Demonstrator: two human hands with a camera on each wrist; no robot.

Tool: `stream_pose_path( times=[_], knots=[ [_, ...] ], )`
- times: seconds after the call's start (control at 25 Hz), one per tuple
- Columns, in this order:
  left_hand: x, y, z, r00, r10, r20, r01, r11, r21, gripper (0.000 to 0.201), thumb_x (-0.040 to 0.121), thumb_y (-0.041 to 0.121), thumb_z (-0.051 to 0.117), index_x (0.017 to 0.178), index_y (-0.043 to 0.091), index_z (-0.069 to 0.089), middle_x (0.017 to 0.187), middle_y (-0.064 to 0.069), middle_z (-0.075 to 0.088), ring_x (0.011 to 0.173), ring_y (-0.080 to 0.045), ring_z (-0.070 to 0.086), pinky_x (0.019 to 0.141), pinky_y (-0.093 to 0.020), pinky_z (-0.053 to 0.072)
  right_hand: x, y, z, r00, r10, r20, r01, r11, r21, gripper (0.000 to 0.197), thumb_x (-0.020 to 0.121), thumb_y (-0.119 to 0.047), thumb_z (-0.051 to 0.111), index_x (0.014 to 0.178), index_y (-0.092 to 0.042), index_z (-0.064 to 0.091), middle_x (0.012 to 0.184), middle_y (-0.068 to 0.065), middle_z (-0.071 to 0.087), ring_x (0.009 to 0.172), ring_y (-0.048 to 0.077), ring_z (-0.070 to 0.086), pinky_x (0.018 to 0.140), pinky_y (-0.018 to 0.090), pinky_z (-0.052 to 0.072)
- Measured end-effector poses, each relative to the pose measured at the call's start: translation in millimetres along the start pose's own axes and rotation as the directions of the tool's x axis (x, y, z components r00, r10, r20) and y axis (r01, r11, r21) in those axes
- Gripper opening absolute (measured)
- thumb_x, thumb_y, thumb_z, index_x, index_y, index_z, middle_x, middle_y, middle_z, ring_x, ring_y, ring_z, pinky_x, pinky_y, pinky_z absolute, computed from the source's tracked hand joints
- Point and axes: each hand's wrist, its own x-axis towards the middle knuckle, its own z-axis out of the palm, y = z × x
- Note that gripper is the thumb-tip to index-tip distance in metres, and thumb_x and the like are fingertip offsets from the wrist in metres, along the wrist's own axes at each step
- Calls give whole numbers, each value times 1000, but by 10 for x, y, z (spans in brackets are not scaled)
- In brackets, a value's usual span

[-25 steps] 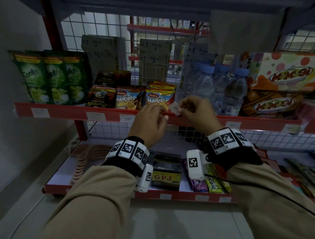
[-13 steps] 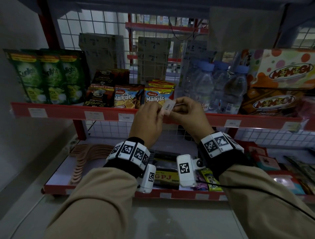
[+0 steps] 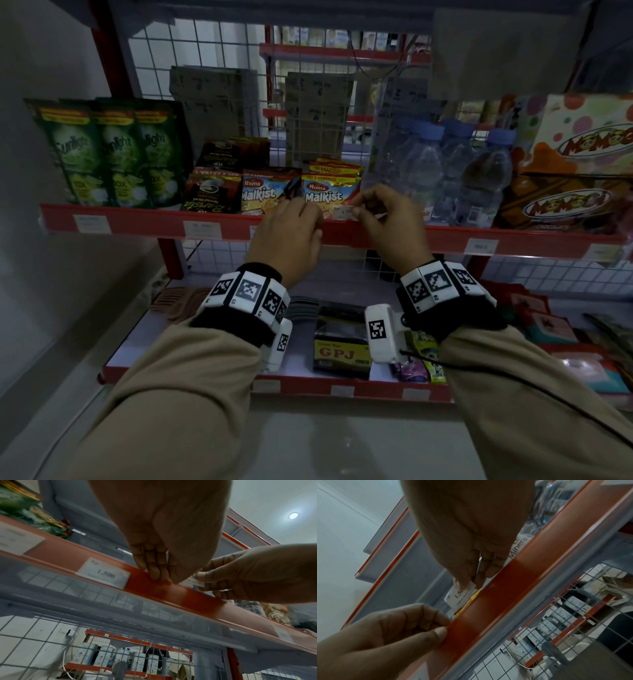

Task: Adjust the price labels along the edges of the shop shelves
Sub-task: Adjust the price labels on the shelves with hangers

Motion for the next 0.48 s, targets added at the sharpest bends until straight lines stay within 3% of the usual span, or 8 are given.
stream_pose_path(
  times=[0.08, 0.2, 0.28, 0.36, 0.48],
  knots=[
    [-23, -64, -3, 1000, -21, -20, 20, 998, -59, 20, 90, 17, 53, 110, 12, 54, 102, -5, 55, 99, -23, 47, 84, -33, 37, 4, -1, 46, 1000, -10, 20, 11, 1000, -19, 5, 87, -12, 65, 88, -17, 66, 84, -8, 66, 80, 0, 59, 71, 17, 46],
    [-21, -14, 21, 999, -29, -25, 26, 994, -105, 30, 91, 21, 53, 120, 15, 52, 102, -5, 55, 100, -23, 46, 87, -36, 37, 2, 5, 68, 997, -51, 51, 55, 995, -79, 5, 86, -13, 66, 90, -16, 68, 85, -8, 66, 85, 12, 60, 81, 35, 50],
    [-39, -12, 57, 999, -27, -35, 24, 998, -65, 27, 93, 25, 52, 118, 17, 54, 103, -6, 52, 99, -25, 44, 84, -36, 35, -4, -2, 95, 995, -80, 64, 86, 990, -109, 5, 86, -15, 66, 90, -17, 68, 84, -8, 66, 84, 15, 60, 83, 41, 49],
    [-52, -19, 81, 999, -26, -39, 26, 1000, -7, 21, 94, 26, 51, 113, 16, 56, 102, -7, 50, 98, -25, 43, 82, -36, 35, -15, 1, 103, 990, -115, 77, 126, 979, -160, 5, 85, -17, 66, 89, -19, 67, 86, -4, 64, 85, 19, 59, 81, 42, 48],
    [-40, -15, 103, 998, -39, -45, 40, 999, 29, 17, 94, 23, 51, 108, 14, 56, 103, -8, 51, 99, -26, 45, 85, -37, 36, -36, 23, 91, 981, -161, 104, 184, 945, -271, 6, 84, -24, 66, 89, -19, 66, 87, -2, 55, 89, 22, 52, 77, 34, 41]
  ],
)
